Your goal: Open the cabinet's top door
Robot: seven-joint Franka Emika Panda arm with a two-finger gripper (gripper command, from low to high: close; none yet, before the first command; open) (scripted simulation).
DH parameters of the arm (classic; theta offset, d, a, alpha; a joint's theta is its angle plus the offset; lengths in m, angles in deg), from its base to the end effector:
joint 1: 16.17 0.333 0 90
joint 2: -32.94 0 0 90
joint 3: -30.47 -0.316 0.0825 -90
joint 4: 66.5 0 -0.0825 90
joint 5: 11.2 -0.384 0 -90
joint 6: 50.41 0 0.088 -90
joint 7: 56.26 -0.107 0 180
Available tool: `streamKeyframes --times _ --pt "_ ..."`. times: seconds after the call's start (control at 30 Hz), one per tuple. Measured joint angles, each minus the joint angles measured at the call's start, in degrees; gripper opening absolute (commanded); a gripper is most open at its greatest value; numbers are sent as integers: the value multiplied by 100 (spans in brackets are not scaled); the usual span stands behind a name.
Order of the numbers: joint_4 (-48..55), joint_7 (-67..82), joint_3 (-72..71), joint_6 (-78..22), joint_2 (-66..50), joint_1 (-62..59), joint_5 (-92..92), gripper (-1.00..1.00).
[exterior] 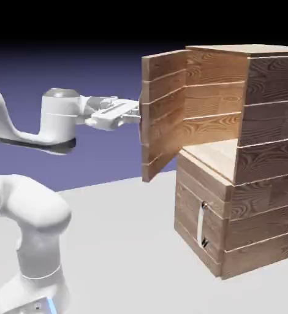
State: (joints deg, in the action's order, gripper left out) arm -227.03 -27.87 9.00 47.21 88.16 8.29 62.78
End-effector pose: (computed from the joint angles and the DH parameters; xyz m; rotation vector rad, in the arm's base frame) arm 0.2427 0.1373 0.5176 1.1615 1.0586 -0.0722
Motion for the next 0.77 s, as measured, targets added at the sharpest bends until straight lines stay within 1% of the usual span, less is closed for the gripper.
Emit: streamKeyframes --times 0.17,0.37,0.6,0.77 --pt "832 -298 -1020 -1233 -951 -398 -916 -100" --pt "2045 -734 -2131 -2721 -2190 -1160 -1627 -100" --pt "3409 -1390 -3263 -4363 -3643 -2046 -1970 -100" --pt "4199 -1975 -3826 -5413 -4678 -2361 -2006 -100"
